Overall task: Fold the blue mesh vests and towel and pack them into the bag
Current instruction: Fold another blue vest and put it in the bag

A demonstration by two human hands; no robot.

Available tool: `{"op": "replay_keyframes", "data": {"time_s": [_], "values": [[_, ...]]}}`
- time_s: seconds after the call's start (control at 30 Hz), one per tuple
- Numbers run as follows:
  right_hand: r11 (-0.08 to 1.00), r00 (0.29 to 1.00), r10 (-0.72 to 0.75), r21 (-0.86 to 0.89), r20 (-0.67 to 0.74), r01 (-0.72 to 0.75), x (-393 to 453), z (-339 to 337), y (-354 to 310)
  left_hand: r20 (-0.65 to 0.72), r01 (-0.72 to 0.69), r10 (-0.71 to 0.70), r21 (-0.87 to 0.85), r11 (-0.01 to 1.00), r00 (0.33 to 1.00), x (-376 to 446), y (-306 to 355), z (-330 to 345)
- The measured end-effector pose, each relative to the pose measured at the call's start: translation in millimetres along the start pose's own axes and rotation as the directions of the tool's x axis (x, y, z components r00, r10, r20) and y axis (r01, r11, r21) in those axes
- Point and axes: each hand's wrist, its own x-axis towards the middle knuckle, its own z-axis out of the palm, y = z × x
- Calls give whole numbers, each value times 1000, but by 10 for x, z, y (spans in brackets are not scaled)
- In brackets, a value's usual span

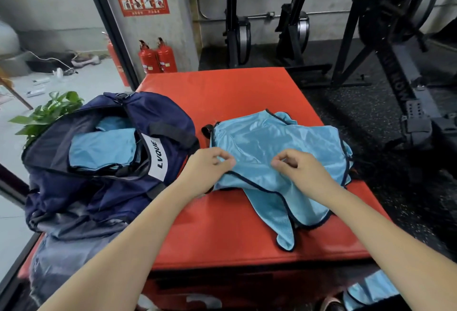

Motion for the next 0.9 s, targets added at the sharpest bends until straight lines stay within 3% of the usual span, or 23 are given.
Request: {"op": "replay_keyframes", "data": {"time_s": [0.13,0.27,0.43,0.53,0.8,0.9], "values": [[1000,994,-5,25,-112,8,9,-71,20,-51,-16,3,-258,966,999,75,150,-21],[979,972,-139,-176,-190,106,-65,-49,18,2,3,-2,-331,944,1000,130,167,-17],[968,982,-173,-197,-76,155,-206,242,-168,43,15,1,-367,930,999,139,218,79],[973,985,-146,-194,-90,127,-169,316,-185,63,29,-5,-394,918,998,112,257,116],[994,988,-59,85,-142,72,-55,248,-255,156,10,35,-281,960,987,94,211,49],[986,991,-49,155,-125,68,-40,181,-259,58,-37,45,-134,990,997,84,186,97]]}}
